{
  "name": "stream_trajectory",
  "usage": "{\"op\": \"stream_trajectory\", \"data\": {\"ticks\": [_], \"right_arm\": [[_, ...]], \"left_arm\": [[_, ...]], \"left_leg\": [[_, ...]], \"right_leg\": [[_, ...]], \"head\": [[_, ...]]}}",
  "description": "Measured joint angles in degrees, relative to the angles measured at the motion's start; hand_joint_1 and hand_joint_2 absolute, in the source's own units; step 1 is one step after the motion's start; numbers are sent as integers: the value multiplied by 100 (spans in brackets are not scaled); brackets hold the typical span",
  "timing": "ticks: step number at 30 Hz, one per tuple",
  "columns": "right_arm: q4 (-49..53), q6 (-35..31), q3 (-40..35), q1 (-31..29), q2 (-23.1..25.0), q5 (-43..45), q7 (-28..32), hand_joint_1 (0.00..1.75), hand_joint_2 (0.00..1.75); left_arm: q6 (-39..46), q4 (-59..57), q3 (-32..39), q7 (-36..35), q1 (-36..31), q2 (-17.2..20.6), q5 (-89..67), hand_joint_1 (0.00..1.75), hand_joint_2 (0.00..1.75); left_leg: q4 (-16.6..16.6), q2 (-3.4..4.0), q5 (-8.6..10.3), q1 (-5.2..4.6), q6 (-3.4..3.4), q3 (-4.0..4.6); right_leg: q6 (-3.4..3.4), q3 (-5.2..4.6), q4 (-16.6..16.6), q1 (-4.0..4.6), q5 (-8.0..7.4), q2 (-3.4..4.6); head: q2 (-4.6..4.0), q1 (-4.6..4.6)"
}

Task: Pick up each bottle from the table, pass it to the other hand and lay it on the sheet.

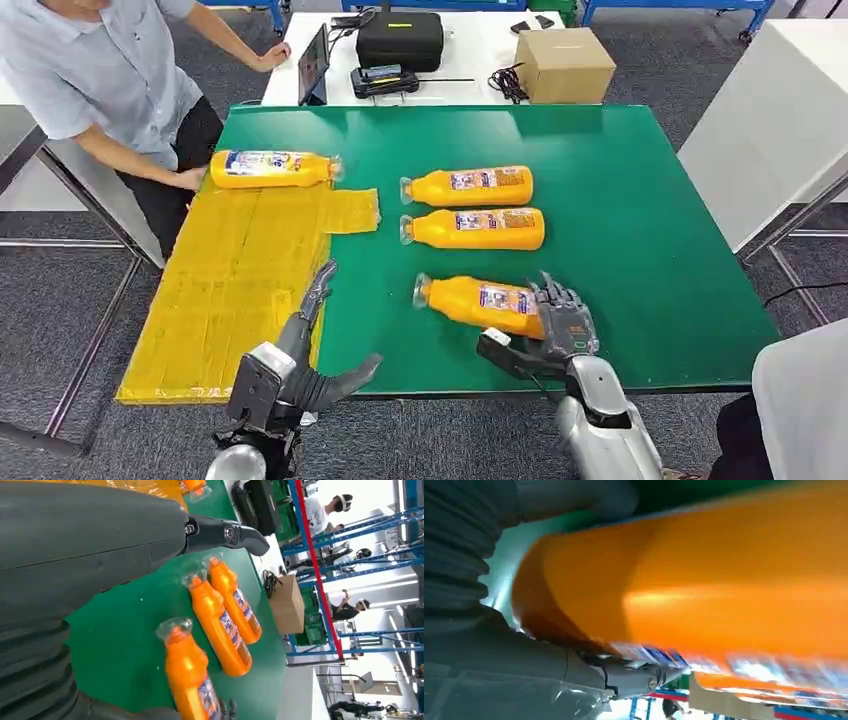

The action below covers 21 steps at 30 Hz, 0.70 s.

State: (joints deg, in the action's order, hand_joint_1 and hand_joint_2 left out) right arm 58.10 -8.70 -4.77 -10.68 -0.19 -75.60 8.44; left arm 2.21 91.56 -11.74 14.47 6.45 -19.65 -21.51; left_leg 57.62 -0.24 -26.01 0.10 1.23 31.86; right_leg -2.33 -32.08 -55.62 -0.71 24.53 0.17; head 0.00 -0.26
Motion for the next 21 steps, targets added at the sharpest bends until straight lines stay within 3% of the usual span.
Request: {"op": "stream_trajectory", "data": {"ticks": [1, 3, 8, 11, 18, 21], "right_arm": [[-24, 0, 0, -14, -13, 2, 2, 175, 175], [-64, 0, 5, -29, -26, 0, 2, 175, 175], [-198, 72, 11, -97, -94, 121, 61, 175, 175], [-350, 210, 22, -150, -208, 482, 370, 175, 175], [-866, 291, 22, -327, -569, 1360, 1074, 175, 175], [-929, 639, 155, -334, -636, 2229, 1666, 175, 175]], "left_arm": [[0, -9, 0, 0, -4, 0, 0, 0, 175], [0, -22, 0, 0, -10, 0, 0, 0, 175], [-48, -74, 0, 24, -50, 0, 9, 0, 175], [-109, -125, -7, 74, -95, 0, 24, 0, 175], [-206, -321, -83, 175, -248, 15, 118, 0, 175], [-178, -374, -127, 199, -285, 24, 264, 0, 175]], "left_leg": [[0, 1, 0, 0, 0, 0], [1, 3, 2, 0, 2, 3], [3, 3, 6, 1, 5, 2], [0, 4, -17, 1, 4, -19], [-3, 6, -37, 2, 26, -109], [-4, 6, -44, 2, 33, -137]], "right_leg": [[-3, 4, 0, 0, -3, 0], [-9, 52, -1, 0, -10, 2], [-10, 45, -1, 1, -9, 3], [-9, 12, 6, 2, -1, 6], [-19, 104, 36, 5, 31, 18], [-36, 141, 42, 4, 39, 17]], "head": [[0, 2], [0, 0], [0, 0], [0, 0], [0, 2], [0, 4]]}}
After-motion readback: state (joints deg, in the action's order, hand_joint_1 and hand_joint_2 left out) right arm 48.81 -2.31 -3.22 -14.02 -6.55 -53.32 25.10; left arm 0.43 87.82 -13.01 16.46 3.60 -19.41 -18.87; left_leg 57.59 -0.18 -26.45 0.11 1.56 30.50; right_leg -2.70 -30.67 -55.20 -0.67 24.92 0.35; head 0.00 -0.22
